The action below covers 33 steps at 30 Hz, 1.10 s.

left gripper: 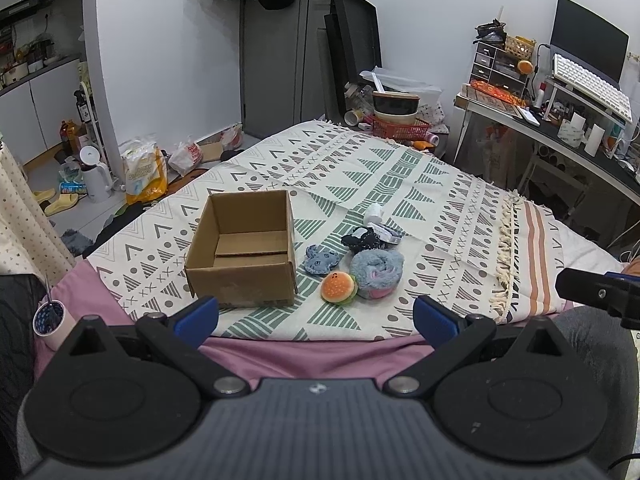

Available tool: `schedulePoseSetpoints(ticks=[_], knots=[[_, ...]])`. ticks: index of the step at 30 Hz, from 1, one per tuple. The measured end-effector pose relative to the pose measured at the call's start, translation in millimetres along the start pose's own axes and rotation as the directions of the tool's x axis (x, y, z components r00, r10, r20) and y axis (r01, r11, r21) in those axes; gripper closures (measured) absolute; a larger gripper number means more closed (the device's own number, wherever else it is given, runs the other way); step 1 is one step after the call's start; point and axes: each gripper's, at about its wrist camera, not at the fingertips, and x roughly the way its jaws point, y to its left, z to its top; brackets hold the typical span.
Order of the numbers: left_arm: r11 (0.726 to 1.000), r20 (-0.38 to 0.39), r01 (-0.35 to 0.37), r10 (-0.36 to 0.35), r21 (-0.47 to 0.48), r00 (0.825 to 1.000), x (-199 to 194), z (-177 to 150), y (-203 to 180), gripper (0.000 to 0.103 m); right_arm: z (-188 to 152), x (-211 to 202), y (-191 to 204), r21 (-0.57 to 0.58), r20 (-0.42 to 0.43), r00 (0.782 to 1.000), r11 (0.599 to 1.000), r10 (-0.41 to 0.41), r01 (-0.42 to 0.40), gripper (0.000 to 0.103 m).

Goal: Organize soft objects

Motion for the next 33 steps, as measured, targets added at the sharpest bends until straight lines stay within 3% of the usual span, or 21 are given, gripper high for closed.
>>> schedulePoseSetpoints(ticks=[9, 15, 33], knots=[[1.000, 0.002, -0.003, 0.003, 0.000, 1.000, -1.5, -0.4, -3.8, 0.000, 0.0, 0.1, -0.6, 0.006, -0.002, 1.000, 1.000, 0.003, -0.003, 0.000], [0.998, 0.020, -0.005, 0.007, -0.060, 1.000, -0.8, 5.9, 0.7, 0.000, 0.8, 7.0, -5.2, 0.008, -0.010, 1.000, 1.000, 0.001, -0.001, 0.000], [0.998, 0.011, 0.016, -0.015, -0.055, 1.000, 50.3, 20.0, -21.3, 0.001, 7.3, 64.1, -36.6, 0.059, -0.071, 0.996, 0.997, 0.045, -0.041, 0.000]])
